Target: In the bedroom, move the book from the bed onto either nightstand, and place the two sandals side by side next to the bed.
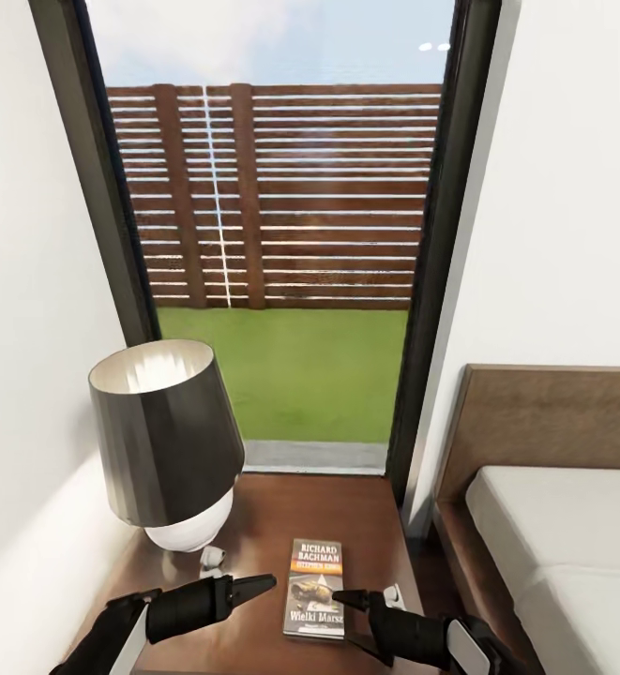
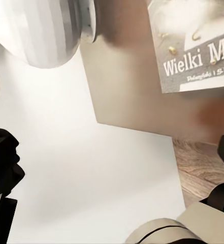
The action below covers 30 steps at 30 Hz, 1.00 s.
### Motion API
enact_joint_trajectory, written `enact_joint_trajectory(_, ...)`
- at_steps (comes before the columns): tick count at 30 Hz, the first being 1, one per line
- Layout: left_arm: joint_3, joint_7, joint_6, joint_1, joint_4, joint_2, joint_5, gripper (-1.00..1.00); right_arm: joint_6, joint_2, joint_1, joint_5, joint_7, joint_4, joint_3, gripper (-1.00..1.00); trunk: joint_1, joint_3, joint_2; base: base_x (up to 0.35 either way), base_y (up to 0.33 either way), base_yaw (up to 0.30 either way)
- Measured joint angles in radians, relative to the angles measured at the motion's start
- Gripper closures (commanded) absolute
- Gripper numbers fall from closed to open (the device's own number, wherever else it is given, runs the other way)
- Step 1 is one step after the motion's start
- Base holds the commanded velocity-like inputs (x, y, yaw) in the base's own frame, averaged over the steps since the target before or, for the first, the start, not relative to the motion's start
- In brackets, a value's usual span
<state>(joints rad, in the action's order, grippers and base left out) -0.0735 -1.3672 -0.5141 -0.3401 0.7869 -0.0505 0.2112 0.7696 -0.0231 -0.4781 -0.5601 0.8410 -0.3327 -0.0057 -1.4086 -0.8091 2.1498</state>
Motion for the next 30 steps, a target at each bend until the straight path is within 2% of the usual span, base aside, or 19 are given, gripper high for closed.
enact_joint_trajectory(30, 0.000, 0.000, 0.000, 0.000, -0.001, 0.000, 0.000, -1.00, -0.001, -0.001, 0.000, 0.000, 0.000, 0.000, 0.000, -1.00, 0.115, 0.094, -0.210, 0.000, 0.000, 0.000)
